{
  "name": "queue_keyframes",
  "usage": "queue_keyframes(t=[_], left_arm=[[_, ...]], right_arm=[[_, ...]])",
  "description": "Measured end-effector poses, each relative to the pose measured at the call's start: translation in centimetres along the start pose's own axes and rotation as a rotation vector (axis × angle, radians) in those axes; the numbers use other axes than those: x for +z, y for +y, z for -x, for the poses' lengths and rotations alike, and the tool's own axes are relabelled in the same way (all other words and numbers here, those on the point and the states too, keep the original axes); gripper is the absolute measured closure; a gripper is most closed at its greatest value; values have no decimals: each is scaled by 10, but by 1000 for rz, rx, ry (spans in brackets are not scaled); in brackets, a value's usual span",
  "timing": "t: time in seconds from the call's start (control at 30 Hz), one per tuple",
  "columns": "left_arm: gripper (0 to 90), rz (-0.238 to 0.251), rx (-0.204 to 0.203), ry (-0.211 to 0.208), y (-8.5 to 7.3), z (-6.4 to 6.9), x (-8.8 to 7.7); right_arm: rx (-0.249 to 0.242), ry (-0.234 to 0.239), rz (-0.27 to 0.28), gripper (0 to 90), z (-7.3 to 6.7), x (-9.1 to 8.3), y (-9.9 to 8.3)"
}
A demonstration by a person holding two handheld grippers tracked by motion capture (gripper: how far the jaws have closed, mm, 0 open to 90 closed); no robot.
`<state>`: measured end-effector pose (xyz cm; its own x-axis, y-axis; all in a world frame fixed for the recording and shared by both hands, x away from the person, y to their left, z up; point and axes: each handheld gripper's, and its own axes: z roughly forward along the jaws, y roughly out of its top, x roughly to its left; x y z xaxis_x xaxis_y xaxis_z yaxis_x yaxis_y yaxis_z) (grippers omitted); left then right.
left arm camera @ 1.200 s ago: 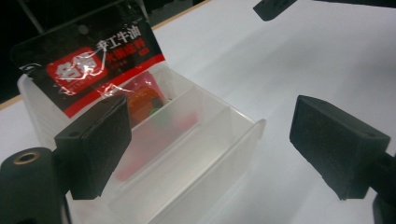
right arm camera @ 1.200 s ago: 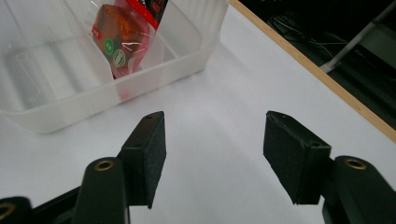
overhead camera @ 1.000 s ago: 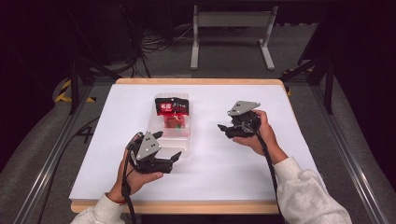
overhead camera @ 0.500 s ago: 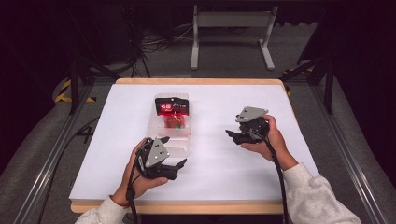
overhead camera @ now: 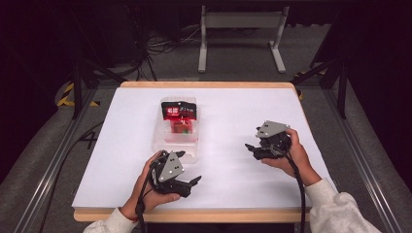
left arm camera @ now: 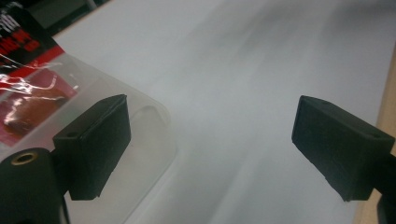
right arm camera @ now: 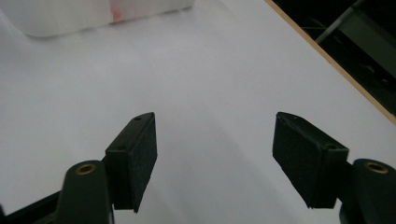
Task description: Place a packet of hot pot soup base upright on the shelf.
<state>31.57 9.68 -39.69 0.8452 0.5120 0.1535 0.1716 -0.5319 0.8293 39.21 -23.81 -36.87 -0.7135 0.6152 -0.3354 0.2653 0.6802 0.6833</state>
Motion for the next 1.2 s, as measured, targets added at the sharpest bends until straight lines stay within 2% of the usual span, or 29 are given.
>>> queue_keyframes(t=[0.27,0.4,0.43,0.6,0.9,0.93,1.2], left_arm=[[136,-45,4,-39,-6,7,9],[126,-60,5,-47,-7,7,12],[126,-60,-6,-49,-8,8,13],[118,-86,7,-49,-11,10,17],[110,-101,4,-76,-16,12,21],[109,-109,5,-81,-17,13,22],[92,-115,9,-77,-19,14,24]], right_arm=[[6,-10,-7,300,0,-11,-20],[0,-25,-13,291,-2,-17,-31],[0,-25,-13,291,-2,-17,-31],[14,-28,-12,277,-3,-24,-46],[44,-41,8,257,-4,-35,-70],[52,-47,17,250,-5,-39,-77],[53,-65,18,217,-7,-49,-98]])
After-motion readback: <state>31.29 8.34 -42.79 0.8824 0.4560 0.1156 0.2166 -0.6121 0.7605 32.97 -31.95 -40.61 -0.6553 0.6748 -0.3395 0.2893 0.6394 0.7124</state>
